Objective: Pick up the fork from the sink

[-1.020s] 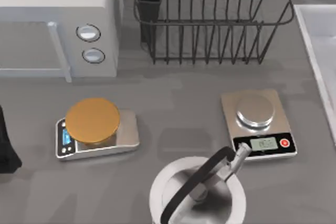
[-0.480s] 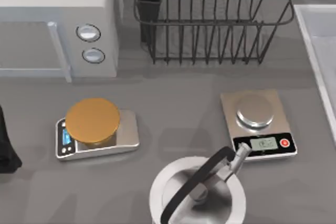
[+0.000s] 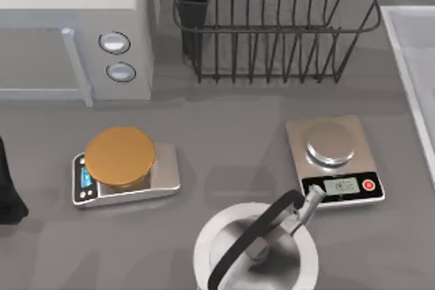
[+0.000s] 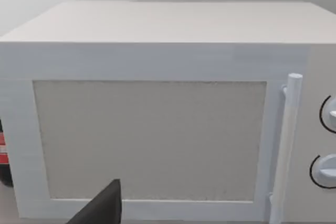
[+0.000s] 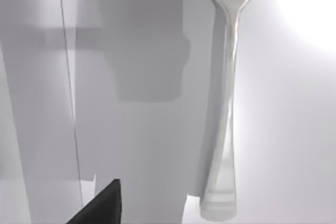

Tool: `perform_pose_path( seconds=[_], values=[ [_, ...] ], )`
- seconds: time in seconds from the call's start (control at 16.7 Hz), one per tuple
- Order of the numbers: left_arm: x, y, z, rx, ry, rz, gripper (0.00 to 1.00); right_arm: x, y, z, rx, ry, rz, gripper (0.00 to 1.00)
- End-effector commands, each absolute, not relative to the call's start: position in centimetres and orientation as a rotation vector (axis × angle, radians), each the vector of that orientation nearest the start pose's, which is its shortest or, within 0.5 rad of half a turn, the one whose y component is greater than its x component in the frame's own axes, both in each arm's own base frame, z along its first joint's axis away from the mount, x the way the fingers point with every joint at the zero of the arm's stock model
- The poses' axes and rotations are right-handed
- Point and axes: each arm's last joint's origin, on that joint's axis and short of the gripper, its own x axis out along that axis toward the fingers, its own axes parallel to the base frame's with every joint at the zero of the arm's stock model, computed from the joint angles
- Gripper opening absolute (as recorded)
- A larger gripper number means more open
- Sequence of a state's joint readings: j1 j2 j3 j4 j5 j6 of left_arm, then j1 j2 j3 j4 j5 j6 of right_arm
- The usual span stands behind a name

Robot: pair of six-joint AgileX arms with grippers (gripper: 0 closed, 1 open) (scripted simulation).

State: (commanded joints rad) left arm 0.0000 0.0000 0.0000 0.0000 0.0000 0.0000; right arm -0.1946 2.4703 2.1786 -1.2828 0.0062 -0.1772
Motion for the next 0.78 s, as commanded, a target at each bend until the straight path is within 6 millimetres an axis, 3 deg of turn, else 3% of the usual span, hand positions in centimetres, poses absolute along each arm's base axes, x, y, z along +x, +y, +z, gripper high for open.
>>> perform_pose_path(
  seconds=[0.12,0.54,0.78],
  values=[
    [10.6,-0.1,16.0,0.0,0.0,0.0,1.0,47.8,-8.8,13.2,0.006,1.579,-0.003,1.0],
    [10.6,-0.1,16.0,0.0,0.0,0.0,1.0,47.8,-9.0,2.3,0.006,1.562,-0.009,1.0],
    [10.6,-0.1,16.0,0.0,0.0,0.0,1.0,47.5,-9.0,1.1,0.008,1.571,-0.008,1.0]
  ],
)
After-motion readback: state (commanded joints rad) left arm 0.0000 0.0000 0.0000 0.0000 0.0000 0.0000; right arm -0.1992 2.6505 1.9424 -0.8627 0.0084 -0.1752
